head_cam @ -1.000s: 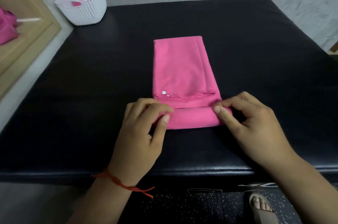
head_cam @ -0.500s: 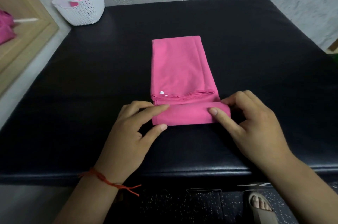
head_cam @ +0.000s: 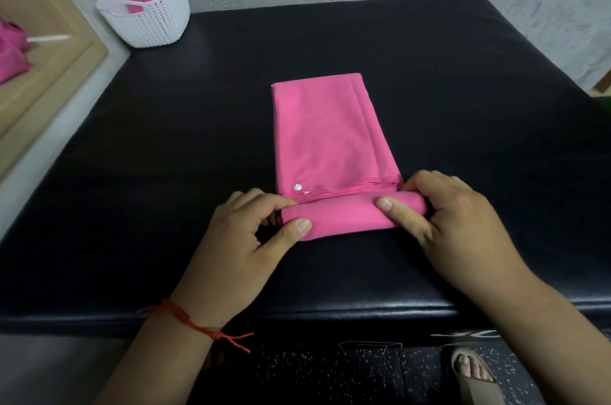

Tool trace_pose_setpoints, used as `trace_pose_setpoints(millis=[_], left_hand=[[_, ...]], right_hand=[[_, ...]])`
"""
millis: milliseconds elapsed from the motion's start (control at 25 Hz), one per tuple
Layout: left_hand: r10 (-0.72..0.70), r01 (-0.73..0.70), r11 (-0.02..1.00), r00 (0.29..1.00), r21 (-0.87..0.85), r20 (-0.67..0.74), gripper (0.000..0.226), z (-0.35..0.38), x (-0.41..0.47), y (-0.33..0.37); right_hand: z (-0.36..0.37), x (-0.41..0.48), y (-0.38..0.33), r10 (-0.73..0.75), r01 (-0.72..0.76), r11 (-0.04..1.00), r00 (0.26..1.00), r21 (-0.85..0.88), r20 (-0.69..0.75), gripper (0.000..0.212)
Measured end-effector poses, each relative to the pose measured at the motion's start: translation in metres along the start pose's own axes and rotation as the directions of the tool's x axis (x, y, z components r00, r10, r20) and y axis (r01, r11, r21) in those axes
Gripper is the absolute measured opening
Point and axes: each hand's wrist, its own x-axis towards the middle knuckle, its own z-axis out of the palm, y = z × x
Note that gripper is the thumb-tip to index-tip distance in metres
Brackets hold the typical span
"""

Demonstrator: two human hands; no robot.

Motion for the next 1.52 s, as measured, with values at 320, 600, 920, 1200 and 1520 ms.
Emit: trace_pose_setpoints(millis=[320, 600, 920, 1200, 1520], left_hand=[[0.150, -0.149, 0.982, 0.989, 0.120, -0.001, 0.018, -0.006, 0.046, 0.055], [-0.065, -0.091, 0.934, 0.908, 0.346, 0.415, 0.047, 0.034, 0.119, 0.087], [-0.059, -0.202, 0.811, 0.906, 0.549, 0.420, 0.026, 0.047, 0.119, 0.111], [-0.130, 0.076, 0.899, 0.987, 0.431, 0.097, 0.007, 0.032, 0.096, 0.082], [-0.142, 0.037, 0.599, 0.988, 0.800, 0.060, 0.018, -0.088, 0.240, 0.156]], right_hand=[[0.000, 0.001, 0.000, 0.015, -0.016, 0.994, 1.000, 0.111, 0.008, 0.047], [-0.004, 0.001, 0.001, 0.014, -0.020, 0.991, 0.999, 0.132, 0.046, 0.053], [-0.002, 0.002, 0.005, 0.012, -0.020, 0.990, 0.998, 0.141, 0.055, 0.060], [-0.004, -0.003, 0.004, 0.020, -0.026, 0.986, 0.999, 0.163, 0.038, 0.061], [-0.003, -0.002, 0.003, 0.001, -0.003, 0.989, 1.000, 0.147, 0.012, 0.053]])
